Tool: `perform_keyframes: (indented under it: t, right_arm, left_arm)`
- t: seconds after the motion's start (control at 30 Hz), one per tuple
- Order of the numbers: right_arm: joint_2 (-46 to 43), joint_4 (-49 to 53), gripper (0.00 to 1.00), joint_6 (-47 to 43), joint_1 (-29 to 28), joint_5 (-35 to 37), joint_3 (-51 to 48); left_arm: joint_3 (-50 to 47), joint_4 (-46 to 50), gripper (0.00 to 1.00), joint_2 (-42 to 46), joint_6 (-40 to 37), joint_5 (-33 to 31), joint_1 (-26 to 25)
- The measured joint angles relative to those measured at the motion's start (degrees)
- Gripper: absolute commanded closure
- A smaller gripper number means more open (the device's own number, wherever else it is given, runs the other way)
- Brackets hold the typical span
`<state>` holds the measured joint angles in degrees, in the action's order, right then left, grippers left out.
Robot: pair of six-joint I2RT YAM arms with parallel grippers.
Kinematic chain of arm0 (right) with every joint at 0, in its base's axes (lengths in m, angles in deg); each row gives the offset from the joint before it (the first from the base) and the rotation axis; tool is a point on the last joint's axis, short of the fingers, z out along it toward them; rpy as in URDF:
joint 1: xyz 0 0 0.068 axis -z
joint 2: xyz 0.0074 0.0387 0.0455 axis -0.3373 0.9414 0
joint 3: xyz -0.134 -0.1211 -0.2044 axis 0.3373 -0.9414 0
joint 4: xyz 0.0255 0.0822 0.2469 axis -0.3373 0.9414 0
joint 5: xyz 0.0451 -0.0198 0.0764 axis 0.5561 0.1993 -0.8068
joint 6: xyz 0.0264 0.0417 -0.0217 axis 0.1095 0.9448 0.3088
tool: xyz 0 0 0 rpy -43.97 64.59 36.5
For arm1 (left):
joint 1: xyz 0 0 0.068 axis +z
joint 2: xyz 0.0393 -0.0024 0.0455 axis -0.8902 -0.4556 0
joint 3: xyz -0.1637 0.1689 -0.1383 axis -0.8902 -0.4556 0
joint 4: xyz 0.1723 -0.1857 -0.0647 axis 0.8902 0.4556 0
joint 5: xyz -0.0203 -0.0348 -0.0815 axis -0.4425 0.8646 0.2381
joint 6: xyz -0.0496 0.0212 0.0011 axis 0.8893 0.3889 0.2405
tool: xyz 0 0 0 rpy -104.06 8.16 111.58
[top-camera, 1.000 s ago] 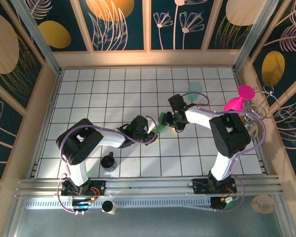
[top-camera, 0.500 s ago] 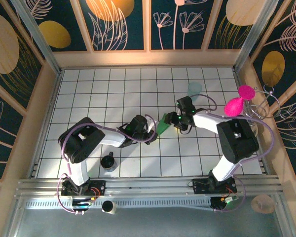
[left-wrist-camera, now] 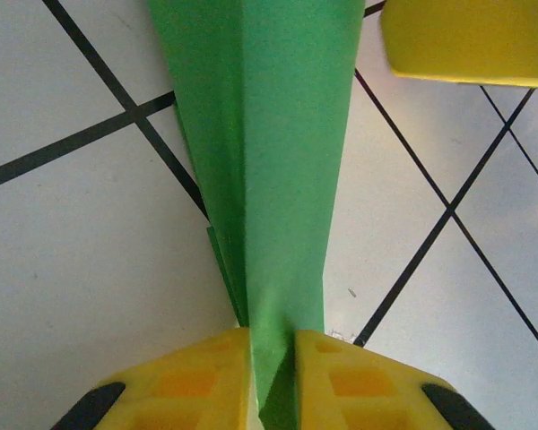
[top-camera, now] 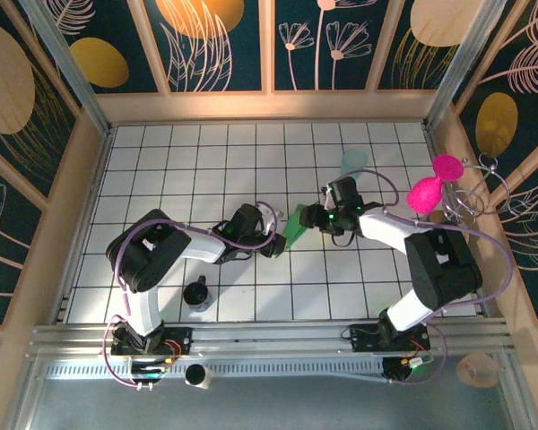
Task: Fold a paper plane with a square sheet of paper (pick it up from the middle)
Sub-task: Fold the wing for the fifth time at the center of the table.
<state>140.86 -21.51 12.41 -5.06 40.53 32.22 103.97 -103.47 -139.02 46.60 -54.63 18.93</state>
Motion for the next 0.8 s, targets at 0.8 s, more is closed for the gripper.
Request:
perform_keyframes:
  t: [0.8]
  right_arm:
    - [8.33,6.45,0.35,2.29,-3.37,5.81,6.73]
  left_arm:
    - [2.27,3.1,0.62,-0.2,2.08,2.95,0.15]
